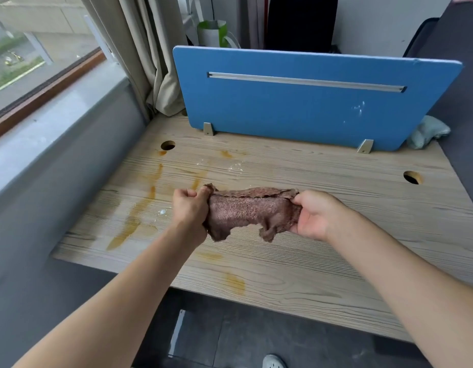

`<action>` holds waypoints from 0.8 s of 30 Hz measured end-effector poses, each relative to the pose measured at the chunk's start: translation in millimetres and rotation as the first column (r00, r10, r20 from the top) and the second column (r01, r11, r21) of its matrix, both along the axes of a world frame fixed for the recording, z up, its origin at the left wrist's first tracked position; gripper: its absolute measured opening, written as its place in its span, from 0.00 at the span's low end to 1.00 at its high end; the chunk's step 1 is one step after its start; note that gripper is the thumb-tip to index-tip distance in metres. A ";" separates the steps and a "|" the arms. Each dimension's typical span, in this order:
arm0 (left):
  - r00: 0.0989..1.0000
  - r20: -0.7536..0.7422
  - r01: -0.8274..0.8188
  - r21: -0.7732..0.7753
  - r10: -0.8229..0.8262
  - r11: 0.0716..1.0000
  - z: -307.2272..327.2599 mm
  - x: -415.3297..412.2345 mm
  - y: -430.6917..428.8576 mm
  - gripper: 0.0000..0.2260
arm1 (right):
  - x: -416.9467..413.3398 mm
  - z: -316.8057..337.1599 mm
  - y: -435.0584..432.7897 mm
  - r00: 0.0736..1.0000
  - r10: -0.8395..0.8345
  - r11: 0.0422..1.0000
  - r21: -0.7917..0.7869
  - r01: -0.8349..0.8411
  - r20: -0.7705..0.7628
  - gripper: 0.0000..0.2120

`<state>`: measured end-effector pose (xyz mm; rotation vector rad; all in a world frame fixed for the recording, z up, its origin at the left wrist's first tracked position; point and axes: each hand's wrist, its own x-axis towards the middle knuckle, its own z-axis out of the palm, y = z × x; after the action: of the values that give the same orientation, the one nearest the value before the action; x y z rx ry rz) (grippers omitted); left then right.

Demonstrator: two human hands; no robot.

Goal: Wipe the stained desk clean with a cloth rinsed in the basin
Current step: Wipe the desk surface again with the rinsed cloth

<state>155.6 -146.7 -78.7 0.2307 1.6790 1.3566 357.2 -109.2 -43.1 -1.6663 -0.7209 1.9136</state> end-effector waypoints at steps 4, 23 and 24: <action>0.994 0.065 0.093 -0.074 -0.088 0.993 0.7 7.3 1.0 0.06 | 12.0 -15.5 3.7 0.998 0.058 0.997 -0.050 -0.056 0.041 0.15; 0.405 -0.647 0.553 -0.389 -0.646 0.737 -13.4 16.3 -24.4 0.05 | 45.0 -59.9 4.4 0.599 0.397 0.638 0.260 -0.725 0.695 0.07; 0.487 -0.592 0.558 -0.355 -0.643 0.750 -15.9 14.6 -27.2 0.05 | 44.6 -64.1 2.5 0.675 0.394 0.687 0.288 -0.667 0.624 0.03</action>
<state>170.2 -173.9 -94.6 1.2850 1.9669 0.6189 401.8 -106.8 -107.2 -1.7271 -1.9698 1.3692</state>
